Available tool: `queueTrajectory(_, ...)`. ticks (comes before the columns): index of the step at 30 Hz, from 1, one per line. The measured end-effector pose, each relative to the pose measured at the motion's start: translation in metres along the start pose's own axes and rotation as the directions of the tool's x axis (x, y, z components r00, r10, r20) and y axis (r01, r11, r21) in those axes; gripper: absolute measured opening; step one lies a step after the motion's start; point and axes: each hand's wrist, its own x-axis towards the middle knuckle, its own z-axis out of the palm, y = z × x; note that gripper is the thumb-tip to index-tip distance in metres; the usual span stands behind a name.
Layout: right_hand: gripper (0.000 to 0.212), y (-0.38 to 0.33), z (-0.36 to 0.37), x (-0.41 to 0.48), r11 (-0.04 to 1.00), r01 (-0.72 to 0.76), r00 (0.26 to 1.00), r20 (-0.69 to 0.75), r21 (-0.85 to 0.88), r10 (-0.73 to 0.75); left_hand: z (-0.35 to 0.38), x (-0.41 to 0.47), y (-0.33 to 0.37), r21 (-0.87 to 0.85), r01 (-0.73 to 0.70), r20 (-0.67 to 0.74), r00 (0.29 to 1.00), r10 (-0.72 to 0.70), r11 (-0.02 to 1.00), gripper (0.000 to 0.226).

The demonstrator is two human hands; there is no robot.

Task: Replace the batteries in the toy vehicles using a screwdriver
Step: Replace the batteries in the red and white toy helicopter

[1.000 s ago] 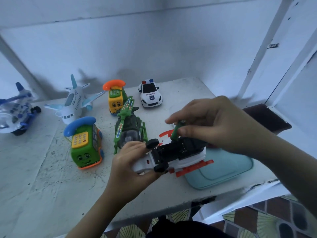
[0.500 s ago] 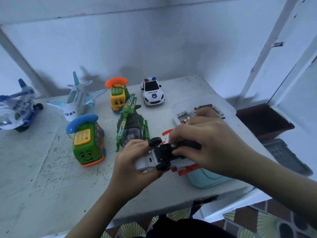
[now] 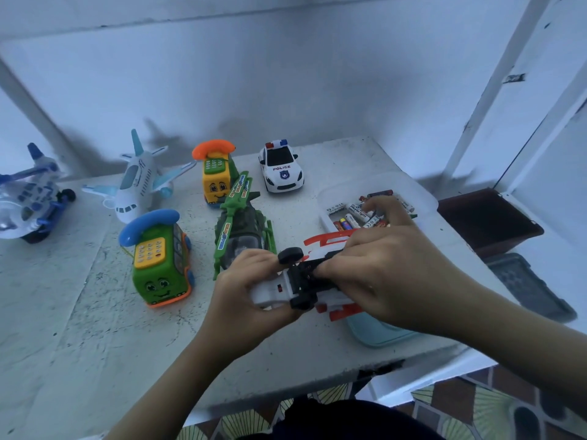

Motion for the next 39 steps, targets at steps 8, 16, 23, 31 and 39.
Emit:
queueTrajectory(8, 0.034, 0.004, -0.004, 0.002, 0.999, 0.051, 0.992, 0.112, -0.010, -0.049, -0.005, 0.007, -0.001, -0.020, 0.007, 0.047, 0.999, -0.007, 1.000, 0.044)
queueTrajectory(16, 0.032, 0.001, -0.003, 0.008, 0.992, 0.081, 0.984, 0.168, -0.100, -0.063, -0.007, 0.010, -0.003, -0.045, 0.014, 0.064, 0.998, -0.011, 0.999, 0.043)
queueTrajectory(23, 0.032, -0.003, -0.006, 0.016, 0.986, 0.031, 0.968, 0.250, -0.162, 0.011, -0.006, 0.012, -0.002, -0.032, 0.005, 0.070, 0.998, -0.003, 0.999, 0.045)
queueTrajectory(31, 0.025, -0.003, -0.008, 0.023, 0.986, 0.069, 0.929, 0.371, -0.149, -0.009, -0.005, 0.014, 0.000, -0.062, 0.005, 0.074, 0.997, 0.000, 0.998, 0.050)
queueTrajectory(39, 0.040, 0.012, -0.026, 0.025, 0.967, -0.163, 0.958, 0.267, 0.198, 0.107, -0.009, 0.020, 0.001, -0.036, 0.034, 0.109, 0.994, -0.030, 0.999, 0.043)
